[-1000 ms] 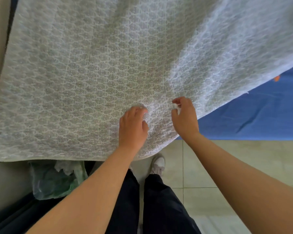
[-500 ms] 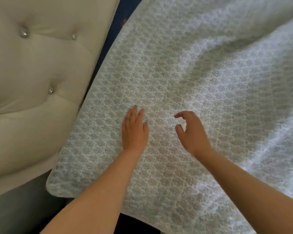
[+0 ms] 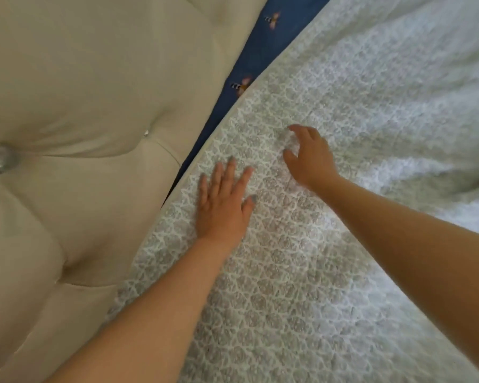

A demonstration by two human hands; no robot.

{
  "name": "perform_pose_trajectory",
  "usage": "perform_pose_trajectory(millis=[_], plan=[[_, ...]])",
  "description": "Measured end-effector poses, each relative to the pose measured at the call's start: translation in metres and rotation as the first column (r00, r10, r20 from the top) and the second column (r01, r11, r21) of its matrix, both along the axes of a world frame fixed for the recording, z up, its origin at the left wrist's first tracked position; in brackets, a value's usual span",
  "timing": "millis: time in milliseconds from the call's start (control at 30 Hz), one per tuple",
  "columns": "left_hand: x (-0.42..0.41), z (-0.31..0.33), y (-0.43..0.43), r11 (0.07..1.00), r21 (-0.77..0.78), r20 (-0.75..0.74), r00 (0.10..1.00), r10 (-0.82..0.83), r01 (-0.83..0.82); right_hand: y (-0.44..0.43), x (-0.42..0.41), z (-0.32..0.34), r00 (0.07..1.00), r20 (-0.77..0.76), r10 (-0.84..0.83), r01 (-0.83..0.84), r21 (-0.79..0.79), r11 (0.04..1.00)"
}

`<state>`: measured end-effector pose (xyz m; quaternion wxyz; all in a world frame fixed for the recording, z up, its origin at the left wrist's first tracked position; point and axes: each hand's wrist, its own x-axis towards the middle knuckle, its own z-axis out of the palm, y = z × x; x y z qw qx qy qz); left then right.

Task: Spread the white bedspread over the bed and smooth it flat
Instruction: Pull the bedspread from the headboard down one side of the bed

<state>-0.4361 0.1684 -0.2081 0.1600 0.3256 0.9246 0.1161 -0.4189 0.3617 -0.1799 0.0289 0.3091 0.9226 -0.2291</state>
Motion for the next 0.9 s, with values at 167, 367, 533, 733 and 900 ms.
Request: perform_pose_trajectory(millis=[167, 367, 533, 733, 900], plan=[[-0.048, -0.007, 0.044, 0.995, -0.042, -0.041, 0.995, -0.095, 0.093, 0.054, -0.040, -0.001, 0.987, 0.135, 0.089, -0.105, 0.111, 0.988], [-0.084, -0.013, 0.080, 0.992, 0.004, -0.171, 0.977, -0.126, 0.129, 0.088, -0.067, -0.005, 0.948, 0.133, 0.290, -0.299, 0.049, 0.953], [-0.085, -0.024, 0.089, 0.992, 0.024, -0.206, 0.972, -0.116, 0.124, 0.139, -0.139, -0.002, 0.988, 0.048, -0.144, 0.140, 0.076, 0.987], [-0.081, -0.028, 0.088, 0.989, 0.033, -0.199, 0.971, -0.132, 0.142, 0.185, -0.195, 0.009, 0.953, 0.227, -0.200, 0.202, 0.014, 0.979], [-0.089, -0.027, 0.098, 0.987, 0.052, -0.171, 0.975, -0.143, 0.154, 0.215, -0.229, 0.013, 0.886, 0.427, -0.178, 0.193, 0.009, 0.981]])
